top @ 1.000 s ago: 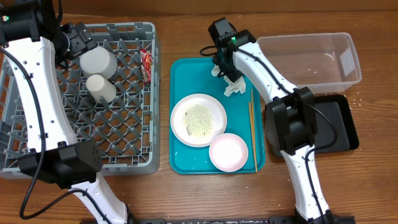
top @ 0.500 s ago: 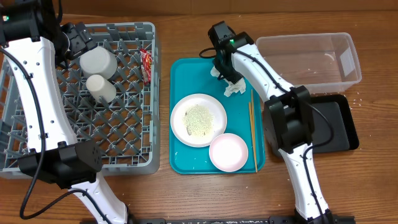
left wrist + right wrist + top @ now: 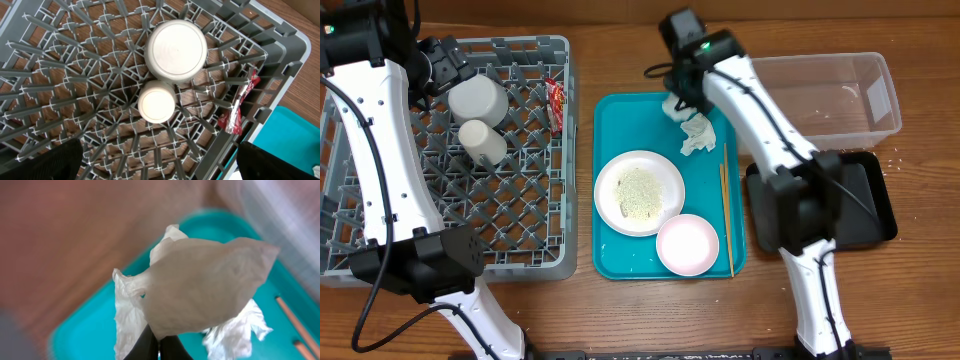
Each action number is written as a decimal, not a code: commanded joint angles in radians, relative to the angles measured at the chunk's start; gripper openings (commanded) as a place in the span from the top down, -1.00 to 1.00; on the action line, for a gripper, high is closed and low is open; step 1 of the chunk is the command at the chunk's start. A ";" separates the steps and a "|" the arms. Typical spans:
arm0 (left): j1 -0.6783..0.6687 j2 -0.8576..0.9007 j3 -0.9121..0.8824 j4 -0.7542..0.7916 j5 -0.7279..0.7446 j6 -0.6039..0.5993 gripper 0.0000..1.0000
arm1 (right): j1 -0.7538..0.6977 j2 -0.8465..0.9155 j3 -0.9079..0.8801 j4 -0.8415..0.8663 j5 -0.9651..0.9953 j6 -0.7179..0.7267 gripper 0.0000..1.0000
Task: Sort waste into correct bins and load items into the dishwasher
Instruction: 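Carry the tissue to the clear plastic bin and release it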
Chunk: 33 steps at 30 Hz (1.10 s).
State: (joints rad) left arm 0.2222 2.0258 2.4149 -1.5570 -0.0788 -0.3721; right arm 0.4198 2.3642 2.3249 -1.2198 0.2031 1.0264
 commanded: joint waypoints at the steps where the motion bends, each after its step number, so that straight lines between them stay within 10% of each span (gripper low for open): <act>1: -0.006 0.005 0.002 -0.002 0.004 -0.018 -1.00 | -0.043 -0.159 0.048 -0.001 0.006 -0.093 0.93; 18: -0.006 0.005 0.002 -0.002 0.004 -0.018 -1.00 | -0.389 -0.274 -0.015 -0.135 -0.073 -0.171 0.88; 21: -0.006 0.005 0.002 -0.002 0.004 -0.018 -1.00 | -0.405 -0.274 -0.051 -0.137 -0.092 -0.171 -0.33; 23: -0.006 0.005 0.002 -0.002 0.004 -0.018 -1.00 | -0.406 -0.274 -0.063 -0.136 -0.119 -0.171 -0.72; 33: -0.006 0.005 0.002 -0.002 0.004 -0.018 -1.00 | -0.351 -0.274 -0.068 -0.071 -0.524 -0.383 -0.72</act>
State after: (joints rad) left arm 0.2222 2.0258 2.4149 -1.5574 -0.0788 -0.3721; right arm 0.0242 2.0960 2.2616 -1.3041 -0.1238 0.7528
